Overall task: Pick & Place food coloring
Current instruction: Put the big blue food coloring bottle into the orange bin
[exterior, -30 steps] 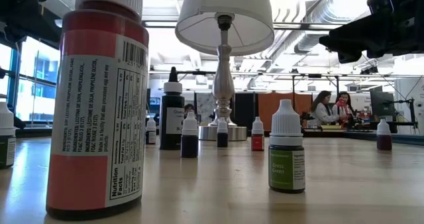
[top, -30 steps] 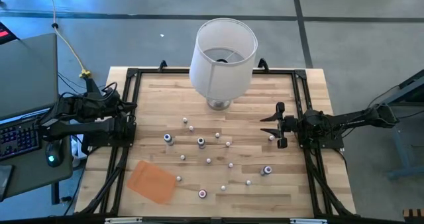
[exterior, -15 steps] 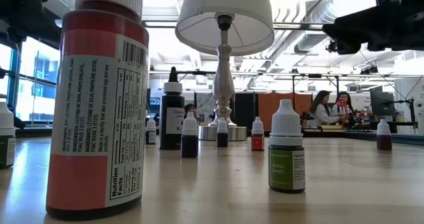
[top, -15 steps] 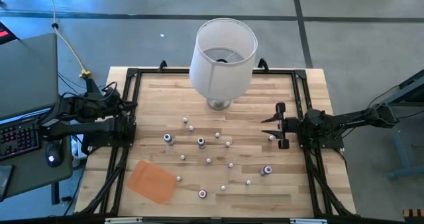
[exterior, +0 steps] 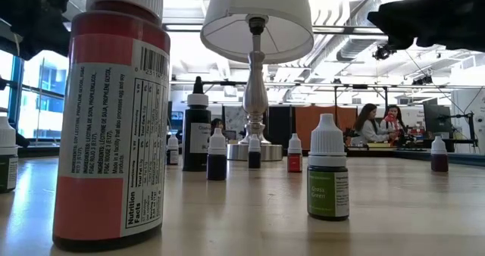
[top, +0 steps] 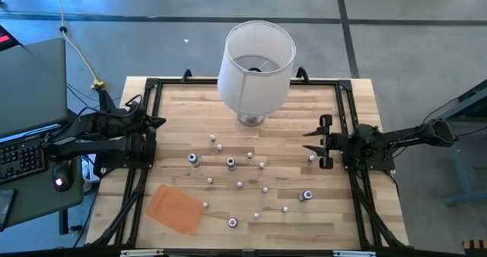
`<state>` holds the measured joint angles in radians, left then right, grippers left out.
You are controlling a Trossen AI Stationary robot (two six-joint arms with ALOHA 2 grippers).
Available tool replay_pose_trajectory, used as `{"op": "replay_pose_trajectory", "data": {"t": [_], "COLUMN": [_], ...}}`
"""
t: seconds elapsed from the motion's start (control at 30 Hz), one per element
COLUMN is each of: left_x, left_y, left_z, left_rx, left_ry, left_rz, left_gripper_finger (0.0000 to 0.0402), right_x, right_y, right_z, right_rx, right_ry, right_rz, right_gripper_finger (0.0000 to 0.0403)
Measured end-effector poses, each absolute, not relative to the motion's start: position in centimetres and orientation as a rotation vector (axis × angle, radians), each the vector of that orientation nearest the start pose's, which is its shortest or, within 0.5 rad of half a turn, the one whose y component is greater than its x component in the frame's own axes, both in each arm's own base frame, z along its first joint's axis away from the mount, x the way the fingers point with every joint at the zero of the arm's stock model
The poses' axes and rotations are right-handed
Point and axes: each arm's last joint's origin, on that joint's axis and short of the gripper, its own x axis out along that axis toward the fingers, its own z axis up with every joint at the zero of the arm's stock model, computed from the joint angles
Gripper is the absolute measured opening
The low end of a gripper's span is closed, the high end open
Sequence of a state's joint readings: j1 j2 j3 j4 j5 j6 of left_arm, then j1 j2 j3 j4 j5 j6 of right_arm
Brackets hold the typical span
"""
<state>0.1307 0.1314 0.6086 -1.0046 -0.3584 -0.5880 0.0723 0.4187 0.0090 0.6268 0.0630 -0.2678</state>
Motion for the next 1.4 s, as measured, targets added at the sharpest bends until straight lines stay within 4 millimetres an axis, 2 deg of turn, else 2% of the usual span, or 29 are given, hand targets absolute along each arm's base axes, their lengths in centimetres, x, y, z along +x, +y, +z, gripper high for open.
{"op": "replay_pose_trajectory", "data": {"t": [0.23, 0.37, 0.53, 0.63, 0.87, 1.0, 1.27, 1.4], "left_x": [2.9, 3.4, 5.8, 7.4, 9.5, 10.5, 13.0, 14.0], "left_y": [1.4, 1.2, 1.0, 1.1, 1.5, 1.4, 1.3, 1.3], "left_z": [25.6, 26.3, 27.6, 27.3, 25.7, 25.1, 23.4, 23.6], "left_rx": [-0.531, -0.552, -0.451, -0.368, -0.285, -0.198, -0.247, -0.304], "left_ry": [0.368, 0.311, 0.103, 0.019, 0.162, 0.25, 0.431, 0.399], "left_rz": [0.609, 0.502, 0.234, 0.173, 0.24, 0.175, 0.05, 0.013], "left_gripper_finger": [0.0018, 0.0018, 0.0018, 0.0023, 0.008, 0.0108, 0.0107, 0.0098], "right_x": [12.0, 12.0, 11.9, 12.0, 12.2, 12.6, 13.5, 13.8], "right_y": [0.3, 0.1, 0.3, 0.4, 0.7, 0.8, 0.7, 0.7], "right_z": [19.4, 19.5, 20.2, 20.2, 19.9, 19.5, 19.8, 19.8], "right_rx": [-0.234, -0.252, -0.298, -0.298, -0.237, -0.188, -0.188, -0.216], "right_ry": [-0.246, -0.246, -0.293, -0.301, -0.285, -0.248, -0.296, -0.315], "right_rz": [-0.176, -0.222, -0.174, -0.136, -0.041, -0.005, -0.054, -0.062], "right_gripper_finger": [0.015, 0.0146, 0.014, 0.0138, 0.0138, 0.0138, 0.0138, 0.0138]}}
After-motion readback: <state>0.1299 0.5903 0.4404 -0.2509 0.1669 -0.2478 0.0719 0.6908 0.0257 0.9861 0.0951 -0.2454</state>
